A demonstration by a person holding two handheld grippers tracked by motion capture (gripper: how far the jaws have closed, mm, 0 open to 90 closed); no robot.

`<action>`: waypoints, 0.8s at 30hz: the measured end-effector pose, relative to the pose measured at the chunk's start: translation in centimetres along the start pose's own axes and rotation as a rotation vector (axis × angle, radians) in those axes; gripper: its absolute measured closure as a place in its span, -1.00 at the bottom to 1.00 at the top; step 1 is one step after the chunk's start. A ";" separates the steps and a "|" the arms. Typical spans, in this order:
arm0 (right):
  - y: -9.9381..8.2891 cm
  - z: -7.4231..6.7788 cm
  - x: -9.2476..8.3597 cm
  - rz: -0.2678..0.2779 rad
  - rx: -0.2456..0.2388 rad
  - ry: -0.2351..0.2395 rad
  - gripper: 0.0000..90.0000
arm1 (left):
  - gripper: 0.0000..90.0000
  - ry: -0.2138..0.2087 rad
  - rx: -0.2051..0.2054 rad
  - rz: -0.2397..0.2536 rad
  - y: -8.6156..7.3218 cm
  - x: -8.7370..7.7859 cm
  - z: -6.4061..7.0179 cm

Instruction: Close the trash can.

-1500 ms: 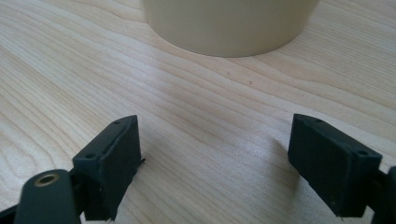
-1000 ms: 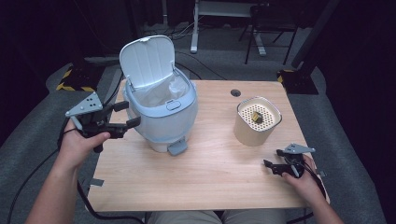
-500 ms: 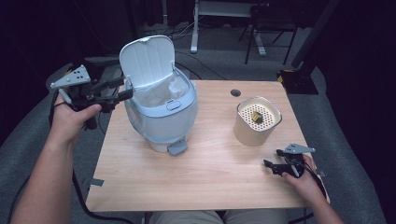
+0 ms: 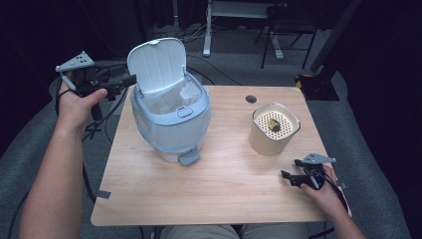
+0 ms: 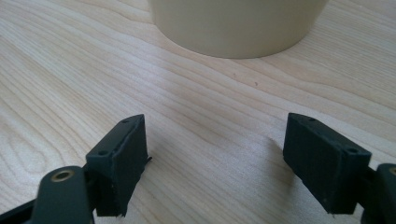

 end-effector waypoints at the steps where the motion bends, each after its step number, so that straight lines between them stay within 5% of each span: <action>1: 0.0 0.0 0.0 0.000 0.000 0.000 -0.51 | -0.22 0.013 -0.005 -0.002 0.1 0.3 -0.3; 5: 0.0 0.0 0.0 0.000 0.000 0.000 -0.51 | -0.22 0.015 -0.008 0.002 0.5 0.6 -0.5; 13: 0.0 0.0 0.0 -0.001 -0.001 -0.001 -0.51 | -0.15 -0.058 0.015 0.039 2.2 0.1 0.3; 19: 0.0 0.0 0.0 -0.001 -0.001 -0.002 -0.51 | -0.18 -0.063 0.041 0.012 2.6 0.0 1.1; 24: 0.0 0.0 0.0 -0.001 -0.001 -0.002 -0.51 | -0.11 -0.113 0.077 -0.012 2.2 -0.6 3.0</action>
Point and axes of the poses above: each handheld gripper's, and its own axes: x roughly forward along the jaws, y roughly out of its top, z roughly to its right, the point moved 4 cm from there along x, roughly forward along the jaws, and after that the axes turned 12 degrees about -z, right-handed, at the moved point
